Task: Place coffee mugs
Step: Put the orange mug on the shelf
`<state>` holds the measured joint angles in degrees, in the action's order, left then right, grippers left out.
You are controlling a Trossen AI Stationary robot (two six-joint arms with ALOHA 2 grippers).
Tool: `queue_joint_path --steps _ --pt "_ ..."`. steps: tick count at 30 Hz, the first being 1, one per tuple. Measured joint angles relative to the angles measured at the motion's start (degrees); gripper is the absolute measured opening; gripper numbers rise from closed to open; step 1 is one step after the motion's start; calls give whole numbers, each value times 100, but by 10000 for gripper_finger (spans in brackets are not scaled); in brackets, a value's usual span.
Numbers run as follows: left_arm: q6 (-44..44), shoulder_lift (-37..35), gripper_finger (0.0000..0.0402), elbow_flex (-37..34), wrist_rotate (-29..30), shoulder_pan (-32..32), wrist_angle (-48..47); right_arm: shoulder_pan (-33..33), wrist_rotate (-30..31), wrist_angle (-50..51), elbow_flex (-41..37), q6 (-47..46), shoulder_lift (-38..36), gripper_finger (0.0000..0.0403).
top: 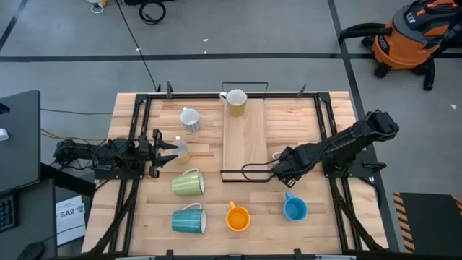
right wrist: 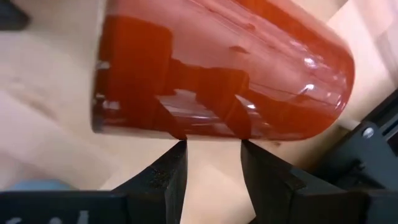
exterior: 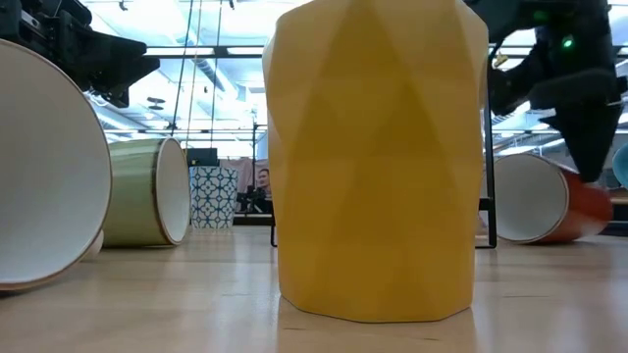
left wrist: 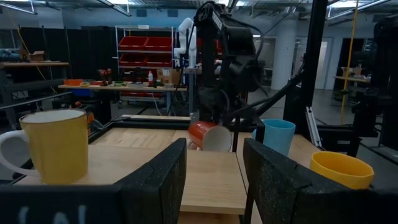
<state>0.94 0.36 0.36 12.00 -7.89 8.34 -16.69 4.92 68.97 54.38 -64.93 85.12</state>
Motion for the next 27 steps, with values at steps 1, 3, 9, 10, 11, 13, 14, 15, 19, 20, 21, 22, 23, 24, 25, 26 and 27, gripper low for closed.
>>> queue_joint_path --steps 1,3,9,10,11,13,14,15,19,20,21,22,23,24,25,26,27 --pt "0 0 167 0 -1 -1 0 42 108 -7 -9 0 0 155" --pt "20 0 167 0 -1 -1 0 134 326 2 -19 0 1 155" --pt "294 0 167 0 -1 1 0 497 1156 96 -19 92 2 155" --pt "295 0 167 0 -1 0 0 574 1264 131 -19 129 2 155" --pt "294 0 167 0 1 1 0 655 1361 155 -19 176 2 155" --pt "296 0 167 0 -1 -1 -1 837 1521 229 -19 214 4 155" --pt "296 0 167 0 1 -1 0 924 1589 290 -19 214 4 155" --pt "294 0 167 0 1 -1 0 1012 1639 347 -19 219 3 155" --pt "296 0 167 0 -1 0 0 1328 1596 514 -19 598 -29 155" --pt "295 0 167 0 -1 1 0 1384 1517 528 -19 723 -70 155" --pt "294 0 167 0 -1 -1 0 1431 1442 542 -17 815 -128 155" --pt "296 0 167 0 -1 -1 0 1465 1361 562 3 869 -188 155" --pt "294 0 167 0 0 1 0 1485 1304 566 36 921 -264 155" --pt "294 0 167 0 1 -1 0 1495 1274 557 91 943 -359 155" --pt "296 0 167 0 -1 0 0 1497 1271 553 165 946 -458 155" --pt "296 0 167 0 0 0 0 1488 1270 544 228 939 -562 155" --pt "296 0 167 0 1 -1 0 1467 1256 542 305 916 -658 155"
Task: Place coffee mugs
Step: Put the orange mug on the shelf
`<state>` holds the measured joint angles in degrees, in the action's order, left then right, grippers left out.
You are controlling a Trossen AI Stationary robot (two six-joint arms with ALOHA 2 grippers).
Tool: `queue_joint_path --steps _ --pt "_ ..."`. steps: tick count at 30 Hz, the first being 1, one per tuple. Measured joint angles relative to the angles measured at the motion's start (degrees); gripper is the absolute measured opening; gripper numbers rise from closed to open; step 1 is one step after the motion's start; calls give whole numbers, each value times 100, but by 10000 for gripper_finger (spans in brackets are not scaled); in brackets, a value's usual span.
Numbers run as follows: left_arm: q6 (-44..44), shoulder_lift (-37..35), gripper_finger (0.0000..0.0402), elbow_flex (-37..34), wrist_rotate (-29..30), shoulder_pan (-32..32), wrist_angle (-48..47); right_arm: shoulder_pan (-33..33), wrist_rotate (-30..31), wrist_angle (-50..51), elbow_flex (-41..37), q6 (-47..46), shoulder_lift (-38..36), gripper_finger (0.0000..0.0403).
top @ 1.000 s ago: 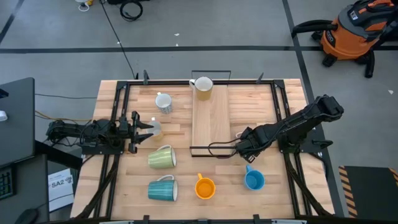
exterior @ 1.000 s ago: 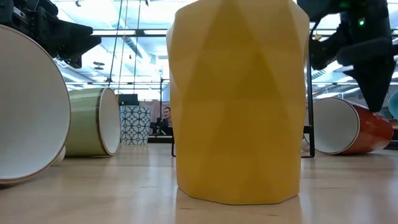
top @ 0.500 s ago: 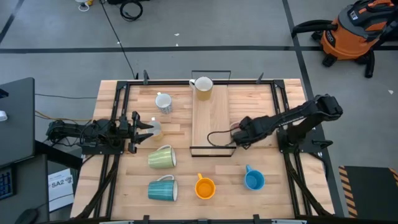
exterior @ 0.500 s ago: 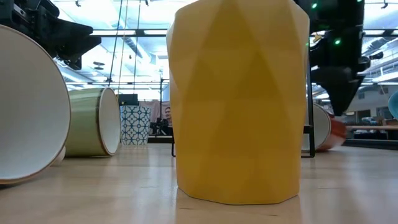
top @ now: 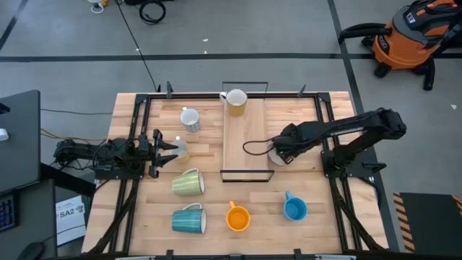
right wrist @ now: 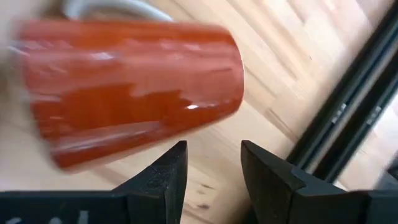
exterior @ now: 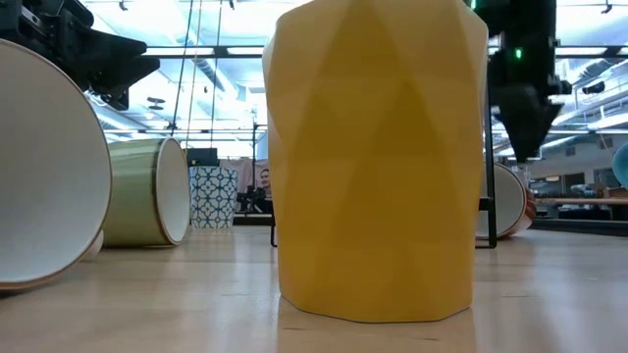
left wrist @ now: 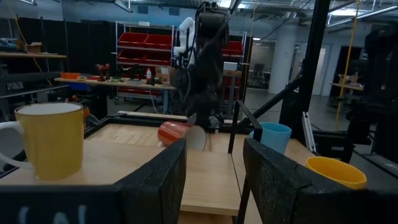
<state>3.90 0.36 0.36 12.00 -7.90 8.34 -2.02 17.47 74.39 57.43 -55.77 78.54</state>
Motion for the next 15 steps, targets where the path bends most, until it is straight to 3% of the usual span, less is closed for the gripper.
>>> queue_joint_path --steps 7,15 --pt "0 0 167 0 1 0 0 -317 -388 -1109 216 -5 -484 155" --pt "0 0 167 0 -1 0 0 -790 -189 -1894 221 155 62 155"
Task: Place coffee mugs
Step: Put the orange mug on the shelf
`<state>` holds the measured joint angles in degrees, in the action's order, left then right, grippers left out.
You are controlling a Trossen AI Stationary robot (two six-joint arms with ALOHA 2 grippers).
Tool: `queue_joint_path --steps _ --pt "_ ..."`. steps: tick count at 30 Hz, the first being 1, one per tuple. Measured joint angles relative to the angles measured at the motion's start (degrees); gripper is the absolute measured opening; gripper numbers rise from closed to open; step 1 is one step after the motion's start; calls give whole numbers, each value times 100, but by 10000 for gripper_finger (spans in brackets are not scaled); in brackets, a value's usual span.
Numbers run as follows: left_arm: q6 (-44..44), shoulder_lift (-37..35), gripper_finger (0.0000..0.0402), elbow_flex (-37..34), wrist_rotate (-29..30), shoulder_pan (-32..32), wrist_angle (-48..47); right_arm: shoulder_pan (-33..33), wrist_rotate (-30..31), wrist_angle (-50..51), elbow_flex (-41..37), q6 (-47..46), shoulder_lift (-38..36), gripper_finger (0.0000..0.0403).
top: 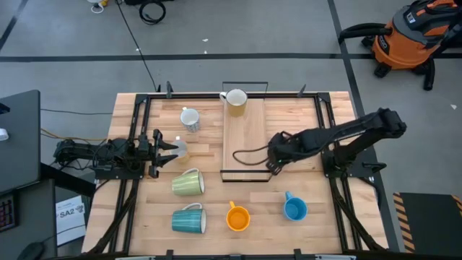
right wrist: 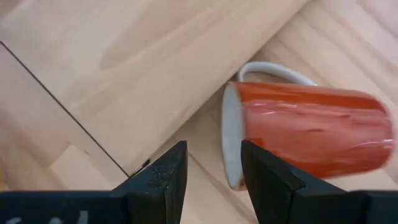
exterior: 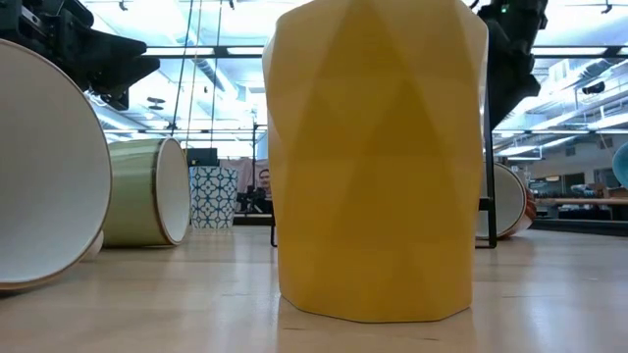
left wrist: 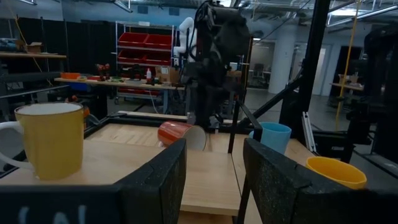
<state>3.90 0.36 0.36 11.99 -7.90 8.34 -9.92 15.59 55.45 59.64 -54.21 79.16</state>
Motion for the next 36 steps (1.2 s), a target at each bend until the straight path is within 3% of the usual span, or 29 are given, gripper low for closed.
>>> queue_joint_path --steps 7,15,31,36 --pt "4 0 167 0 1 0 0 -208 530 -58 81 -79 464 154" --pt "183 0 167 0 0 1 -3 -275 1253 207 374 432 480 153" --pt "192 0 167 0 0 1 -2 -274 1188 616 376 631 -113 153" --pt "192 0 167 0 2 2 -2 -427 884 896 376 643 -151 153"
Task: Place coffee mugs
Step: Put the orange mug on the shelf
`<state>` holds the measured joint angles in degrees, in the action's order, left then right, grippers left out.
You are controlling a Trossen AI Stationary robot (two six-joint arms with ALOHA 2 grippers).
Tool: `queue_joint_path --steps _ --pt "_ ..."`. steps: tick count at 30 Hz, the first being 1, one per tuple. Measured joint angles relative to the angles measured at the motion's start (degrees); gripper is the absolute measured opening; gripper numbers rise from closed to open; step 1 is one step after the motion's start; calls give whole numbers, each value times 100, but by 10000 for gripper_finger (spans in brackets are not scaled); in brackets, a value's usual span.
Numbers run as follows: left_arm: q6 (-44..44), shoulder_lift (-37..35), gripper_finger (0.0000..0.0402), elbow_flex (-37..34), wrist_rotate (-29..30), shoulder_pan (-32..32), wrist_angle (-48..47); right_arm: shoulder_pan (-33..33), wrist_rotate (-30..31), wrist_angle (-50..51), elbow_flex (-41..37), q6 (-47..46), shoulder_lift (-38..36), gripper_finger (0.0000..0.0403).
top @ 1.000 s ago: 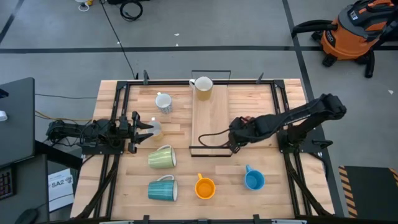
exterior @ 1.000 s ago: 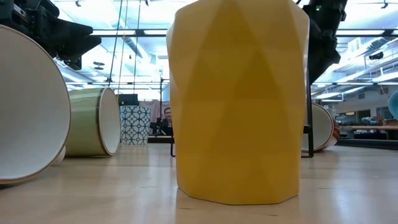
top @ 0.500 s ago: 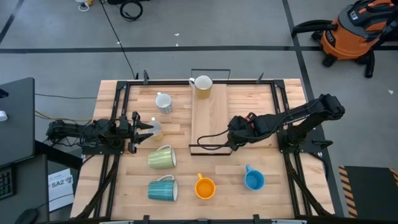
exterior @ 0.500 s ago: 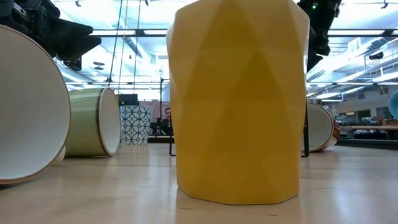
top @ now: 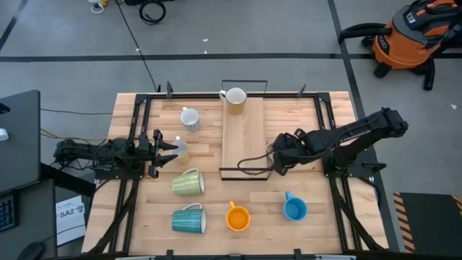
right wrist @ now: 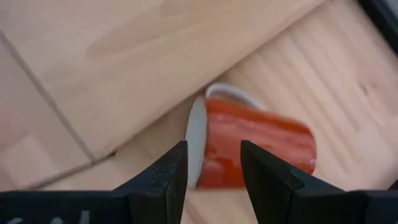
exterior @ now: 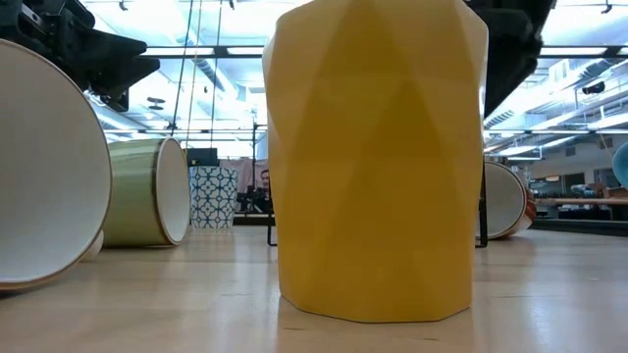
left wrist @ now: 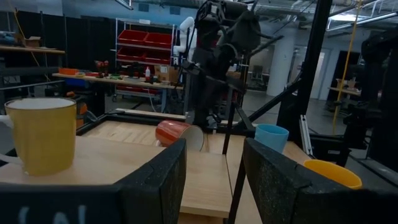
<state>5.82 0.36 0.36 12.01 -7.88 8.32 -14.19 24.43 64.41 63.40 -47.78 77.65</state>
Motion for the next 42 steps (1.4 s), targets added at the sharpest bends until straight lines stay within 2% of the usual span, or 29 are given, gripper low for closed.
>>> queue_joint_path --steps 6,15,24,30,37,42 --pt "0 0 167 0 -2 -2 0 -105 -12 129 -25 -40 177 153" --pt "0 0 167 0 -2 -2 28 -108 -53 -201 -609 -342 233 153" --pt "0 0 167 0 0 -1 45 -106 -50 -677 -1010 -294 225 153" --pt "0 0 167 0 0 -1 44 -110 -5 -1124 -1217 84 214 153" --pt "0 0 167 0 0 -1 44 -88 124 -984 -1259 70 222 153" --pt "0 0 167 0 0 -2 42 -72 126 -906 -1259 -309 222 153"
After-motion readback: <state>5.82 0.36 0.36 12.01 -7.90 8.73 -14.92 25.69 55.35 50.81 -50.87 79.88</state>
